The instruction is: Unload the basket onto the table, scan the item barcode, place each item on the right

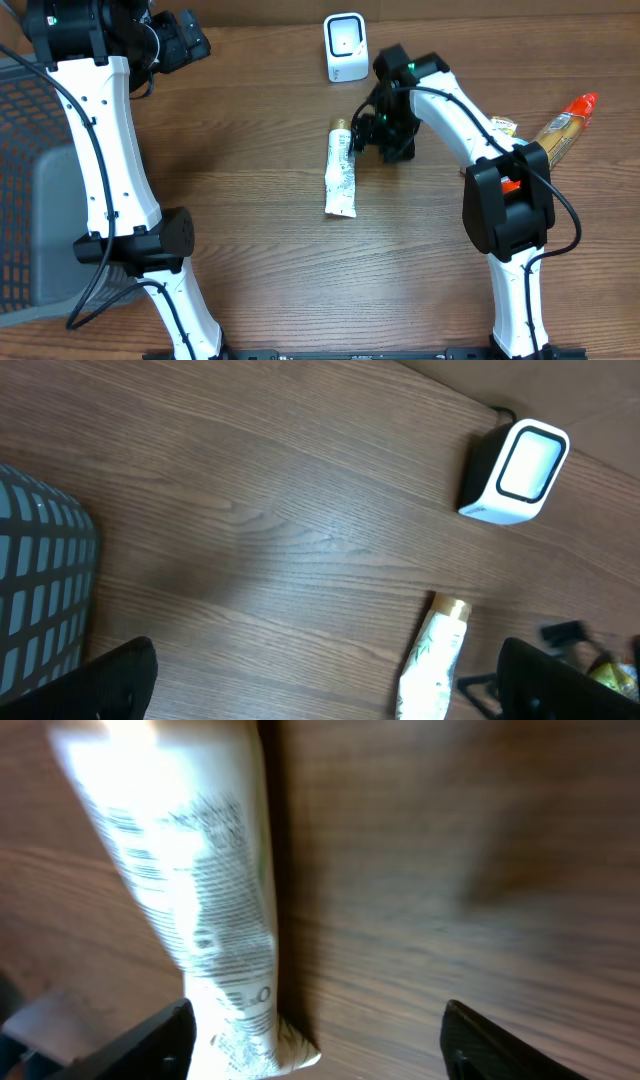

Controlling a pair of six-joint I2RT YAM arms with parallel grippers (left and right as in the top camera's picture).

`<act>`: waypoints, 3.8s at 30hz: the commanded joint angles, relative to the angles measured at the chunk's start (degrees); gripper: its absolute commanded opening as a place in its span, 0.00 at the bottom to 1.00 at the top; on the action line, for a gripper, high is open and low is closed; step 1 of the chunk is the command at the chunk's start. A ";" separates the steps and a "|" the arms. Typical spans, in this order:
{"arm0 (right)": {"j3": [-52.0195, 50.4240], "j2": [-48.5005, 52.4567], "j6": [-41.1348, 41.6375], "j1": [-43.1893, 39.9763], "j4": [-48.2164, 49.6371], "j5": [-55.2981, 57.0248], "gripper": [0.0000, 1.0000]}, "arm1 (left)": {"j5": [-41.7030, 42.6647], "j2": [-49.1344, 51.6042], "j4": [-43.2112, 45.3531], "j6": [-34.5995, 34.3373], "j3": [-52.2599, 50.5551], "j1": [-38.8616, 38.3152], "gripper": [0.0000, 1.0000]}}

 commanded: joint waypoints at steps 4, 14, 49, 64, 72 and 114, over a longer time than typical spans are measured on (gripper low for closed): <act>-9.73 -1.20 0.00 2.12 5.49 -12.96 0.66 | -0.35 -1.49 -0.09 1.09 0.13 -0.42 1.00; -17.29 -1.20 5.77 5.25 13.35 -11.72 0.54 | -0.35 -1.49 -0.09 1.07 0.13 -0.44 0.99; -6.97 -34.64 -10.75 4.37 9.66 -5.70 0.04 | -0.37 -1.49 -0.09 1.07 0.13 -0.37 1.00; -6.97 -35.19 -3.82 3.56 10.29 12.28 0.04 | -0.37 -1.49 -0.09 1.07 0.13 -0.39 1.00; -7.13 -27.06 -5.42 7.19 20.79 51.17 0.04 | -0.37 -1.49 -0.09 1.07 0.13 -0.39 1.00; -6.93 9.03 -92.45 1.33 103.54 59.93 0.04 | -0.35 -1.49 -0.09 1.07 0.13 -0.39 1.00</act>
